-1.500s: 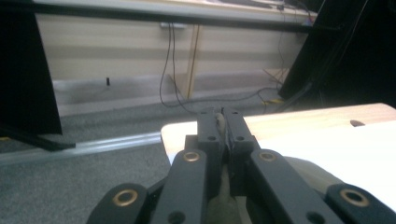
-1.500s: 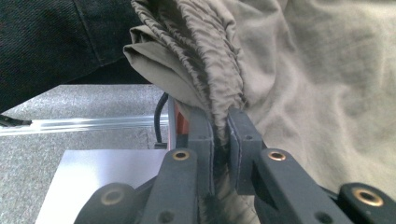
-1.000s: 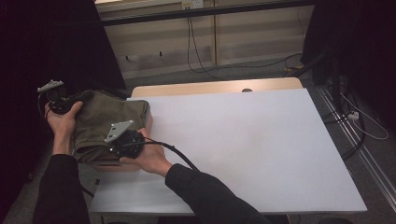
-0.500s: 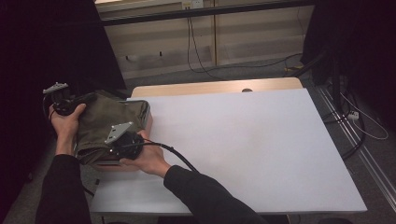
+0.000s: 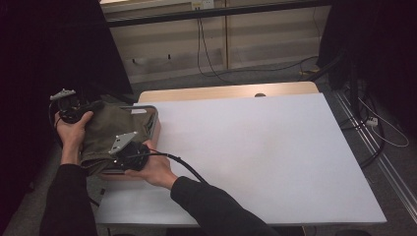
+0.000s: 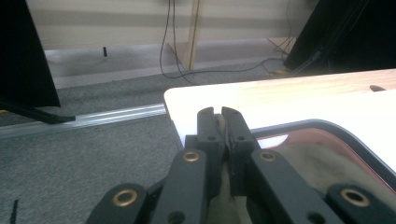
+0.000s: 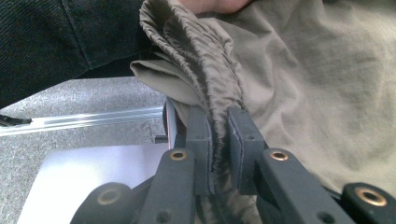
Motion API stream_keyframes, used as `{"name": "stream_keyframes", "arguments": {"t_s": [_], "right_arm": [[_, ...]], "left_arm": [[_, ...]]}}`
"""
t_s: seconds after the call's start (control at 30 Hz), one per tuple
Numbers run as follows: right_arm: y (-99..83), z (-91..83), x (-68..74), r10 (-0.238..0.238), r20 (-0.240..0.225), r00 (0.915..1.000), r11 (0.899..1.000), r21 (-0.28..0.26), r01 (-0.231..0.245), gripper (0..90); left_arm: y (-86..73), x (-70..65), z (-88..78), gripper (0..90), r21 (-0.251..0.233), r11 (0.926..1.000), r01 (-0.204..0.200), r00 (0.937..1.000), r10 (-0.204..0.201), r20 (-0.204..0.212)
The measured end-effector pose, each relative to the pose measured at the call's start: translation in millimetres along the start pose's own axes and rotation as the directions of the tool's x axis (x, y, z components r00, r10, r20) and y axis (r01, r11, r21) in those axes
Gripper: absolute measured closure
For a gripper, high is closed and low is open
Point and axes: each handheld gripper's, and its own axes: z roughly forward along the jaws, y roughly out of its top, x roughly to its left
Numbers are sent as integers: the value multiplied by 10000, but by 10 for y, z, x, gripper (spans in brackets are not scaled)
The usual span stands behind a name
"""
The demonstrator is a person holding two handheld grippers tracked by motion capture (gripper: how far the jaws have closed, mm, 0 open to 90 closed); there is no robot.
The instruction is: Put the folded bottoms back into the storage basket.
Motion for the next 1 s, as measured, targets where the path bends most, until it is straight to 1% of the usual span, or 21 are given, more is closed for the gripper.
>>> {"name": "stream_keyframes", "arguments": {"t_s": [0.07,0.17,0.2,0.23,0.27,0.3,0.37,0.43,0.5,0.53,0.6,0.67,0.73,0.83,0.9,0.97,1.0], "right_arm": [[-2,11,-10,-9,-18,10000,10000,13,9,802],[10,24,-34,136,-57,9999,9999,-21,-136,802],[17,31,-39,174,-62,9998,9998,-43,-175,801],[26,42,-44,184,-69,9998,9998,-35,-184,802],[37,56,-46,243,-76,9997,9997,-35,-243,802],[44,71,-49,304,-80,9995,9995,-36,-304,802],[42,90,-60,391,-95,9992,9992,-44,-391,802],[22,103,-77,534,-183,9984,9986,-40,-535,799],[5,130,-84,587,-249,9980,9983,27,-586,794],[-3,148,-84,655,-266,9975,9978,49,-654,794],[-21,184,-76,640,-333,9974,9978,178,-634,792],[-34,200,-81,710,-416,9966,9973,235,-701,792],[-28,198,-84,629,-387,9973,9978,243,-619,793],[-33,192,-111,728,-408,9965,9971,251,-718,787],[-41,179,-128,789,-464,9958,9965,325,-775,783],[-47,155,-147,739,-479,9961,9967,357,-723,781],[-45,135,-150,755,-527,9958,9966,361,-737,780]], "left_arm": [[-4,11,5,876,-37,10000,65,10000,-64,53],[26,10,10,876,-7,10000,-1,10000,1,-17],[37,9,10,876,-72,10000,47,10000,-46,7],[47,3,15,876,-111,9999,69,10000,-70,-49],[58,3,21,876,-23,10000,-5,9999,5,-151],[63,2,25,876,40,10000,9,9998,-9,-220],[57,15,27,875,46,10000,31,9997,-30,-236],[28,29,29,874,4,9999,137,9994,-137,-310],[11,39,29,873,72,9999,150,9992,-148,-371],[5,42,30,873,86,9996,252,9990,-249,-373],[8,46,22,873,128,9995,290,9989,-285,-381],[20,34,20,873,167,9995,261,9991,-255,-328],[36,26,17,872,236,9995,197,9991,-188,-376],[28,33,17,870,234,9995,210,9992,-202,-334],[7,52,8,870,209,9994,262,9991,-255,-349],[-29,75,6,870,110,9981,608,9976,-604,-325],[-41,81,6,870,138,9978,655,9971,-649,-404]]}}
